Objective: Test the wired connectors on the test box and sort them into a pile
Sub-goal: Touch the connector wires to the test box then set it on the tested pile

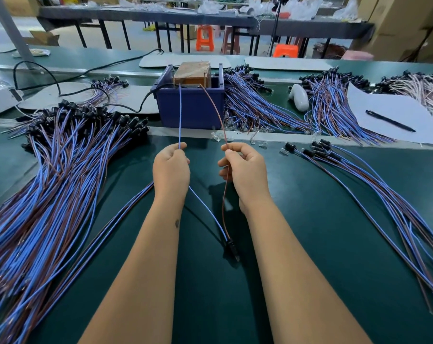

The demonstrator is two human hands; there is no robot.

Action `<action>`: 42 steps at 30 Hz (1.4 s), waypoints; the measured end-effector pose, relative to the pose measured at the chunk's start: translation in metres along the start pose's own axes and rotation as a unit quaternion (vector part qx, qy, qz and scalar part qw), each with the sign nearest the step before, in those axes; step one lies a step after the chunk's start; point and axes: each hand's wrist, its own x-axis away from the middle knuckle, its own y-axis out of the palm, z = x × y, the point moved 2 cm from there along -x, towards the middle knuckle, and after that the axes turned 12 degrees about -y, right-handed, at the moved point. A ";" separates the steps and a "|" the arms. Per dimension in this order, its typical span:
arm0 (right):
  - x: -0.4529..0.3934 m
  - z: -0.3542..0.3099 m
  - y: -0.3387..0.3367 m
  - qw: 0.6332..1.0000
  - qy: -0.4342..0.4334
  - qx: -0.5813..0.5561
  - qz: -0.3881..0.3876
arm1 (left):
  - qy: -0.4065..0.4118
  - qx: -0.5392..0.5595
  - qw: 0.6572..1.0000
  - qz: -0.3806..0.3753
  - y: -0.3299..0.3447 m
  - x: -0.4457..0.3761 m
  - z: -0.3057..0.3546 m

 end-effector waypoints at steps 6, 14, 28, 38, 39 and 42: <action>-0.002 0.001 0.000 1.000 -0.004 -0.002 0.009 | 0.020 -0.005 1.000 0.007 -0.005 -0.004 0.001; -0.003 0.003 0.000 1.000 -0.004 0.002 0.006 | 0.029 0.007 0.999 0.011 -0.005 -0.008 0.001; -0.004 0.005 0.000 1.000 -0.008 0.007 0.006 | 0.040 0.014 0.999 0.014 -0.007 -0.006 0.002; -0.004 0.005 -0.001 1.000 -0.011 0.008 0.003 | 0.043 0.021 0.999 0.019 -0.008 -0.010 0.003; -0.004 0.005 -0.001 1.000 -0.011 0.008 0.003 | 0.044 0.020 0.999 0.018 -0.008 -0.010 0.004; -0.005 0.005 -0.001 1.000 -0.011 0.010 0.003 | 0.044 0.022 0.999 0.017 -0.009 -0.012 0.004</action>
